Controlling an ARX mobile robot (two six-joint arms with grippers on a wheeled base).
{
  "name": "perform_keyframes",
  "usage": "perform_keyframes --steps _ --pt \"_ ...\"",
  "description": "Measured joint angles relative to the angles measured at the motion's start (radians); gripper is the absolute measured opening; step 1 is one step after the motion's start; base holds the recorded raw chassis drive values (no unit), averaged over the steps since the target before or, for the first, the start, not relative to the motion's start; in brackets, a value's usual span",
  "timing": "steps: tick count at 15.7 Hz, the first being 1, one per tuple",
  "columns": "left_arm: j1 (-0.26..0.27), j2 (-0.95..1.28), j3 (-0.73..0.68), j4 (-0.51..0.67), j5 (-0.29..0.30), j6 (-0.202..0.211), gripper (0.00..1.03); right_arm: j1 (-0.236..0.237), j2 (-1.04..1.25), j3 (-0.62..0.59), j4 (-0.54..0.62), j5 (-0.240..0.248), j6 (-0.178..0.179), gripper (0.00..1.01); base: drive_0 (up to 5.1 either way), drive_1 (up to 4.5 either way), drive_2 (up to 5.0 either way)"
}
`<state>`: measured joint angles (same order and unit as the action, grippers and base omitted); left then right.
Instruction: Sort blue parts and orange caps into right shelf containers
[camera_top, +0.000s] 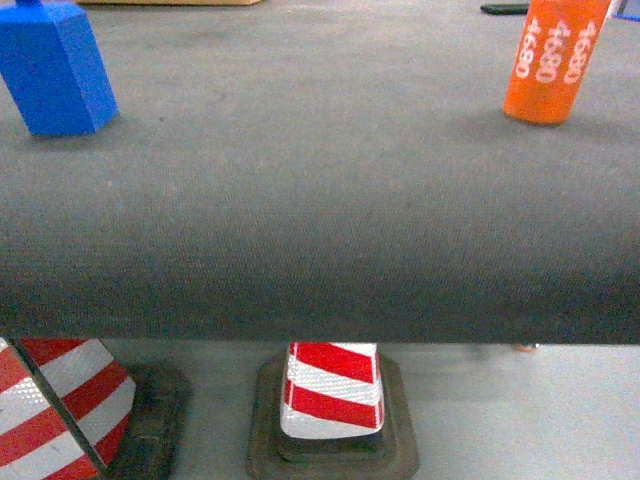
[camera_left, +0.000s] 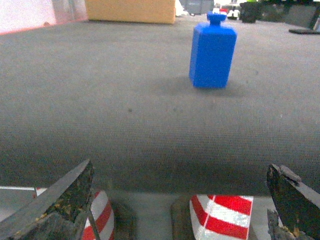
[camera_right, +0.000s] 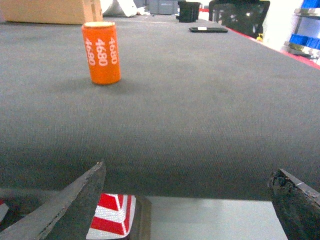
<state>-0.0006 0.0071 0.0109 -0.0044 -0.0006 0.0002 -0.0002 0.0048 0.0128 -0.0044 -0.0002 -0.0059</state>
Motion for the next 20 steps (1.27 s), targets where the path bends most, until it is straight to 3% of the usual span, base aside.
perform_keyframes --steps 20 --pt "0.000 0.000 0.000 0.000 0.000 0.000 0.98 0.000 0.000 0.000 -0.001 0.000 0.006 0.98 0.0 0.00 0.0"
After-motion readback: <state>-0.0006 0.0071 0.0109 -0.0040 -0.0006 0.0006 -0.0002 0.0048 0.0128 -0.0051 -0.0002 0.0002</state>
